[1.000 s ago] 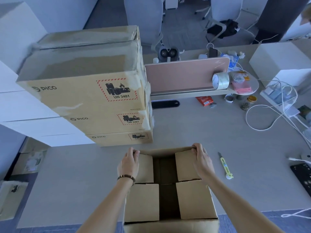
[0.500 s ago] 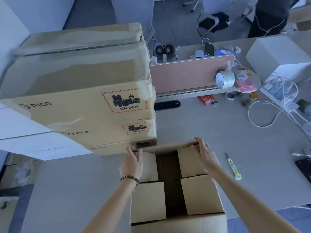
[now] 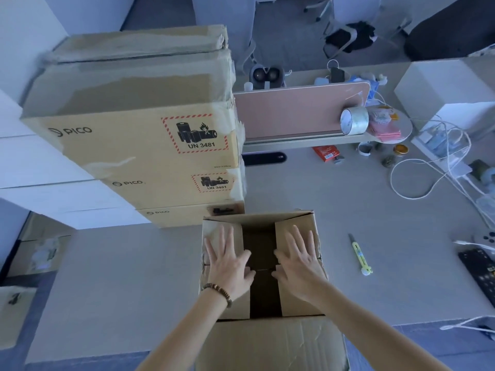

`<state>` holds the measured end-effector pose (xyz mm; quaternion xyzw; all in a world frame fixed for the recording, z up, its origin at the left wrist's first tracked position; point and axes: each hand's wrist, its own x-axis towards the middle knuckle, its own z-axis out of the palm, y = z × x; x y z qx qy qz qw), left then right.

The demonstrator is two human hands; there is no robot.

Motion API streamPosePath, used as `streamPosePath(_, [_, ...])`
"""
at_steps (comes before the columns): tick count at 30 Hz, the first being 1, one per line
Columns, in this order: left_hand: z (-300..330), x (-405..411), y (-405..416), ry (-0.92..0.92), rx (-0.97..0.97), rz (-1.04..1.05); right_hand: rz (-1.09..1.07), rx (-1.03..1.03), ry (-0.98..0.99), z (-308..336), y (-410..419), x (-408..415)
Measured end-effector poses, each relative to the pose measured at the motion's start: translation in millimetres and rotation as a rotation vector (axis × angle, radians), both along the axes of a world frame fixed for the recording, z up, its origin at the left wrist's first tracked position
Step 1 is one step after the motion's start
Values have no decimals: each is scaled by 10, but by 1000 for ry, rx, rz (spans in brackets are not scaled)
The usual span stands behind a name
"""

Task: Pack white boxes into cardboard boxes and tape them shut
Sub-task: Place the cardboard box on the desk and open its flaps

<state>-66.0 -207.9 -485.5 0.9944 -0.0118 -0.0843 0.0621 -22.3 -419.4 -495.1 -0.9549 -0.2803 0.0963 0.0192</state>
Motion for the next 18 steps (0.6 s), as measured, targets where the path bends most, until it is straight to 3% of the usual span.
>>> streamPosePath(10, [115,151,-166,204,280,-85,22,-292,29,30,319,49])
streamPosePath(15, [148,168,-108,189,213,-53,-47,-255,62,105,332,69])
streamPosePath(18, [231,117,-83,120,106,-42,-90,-103,71,152,299,46])
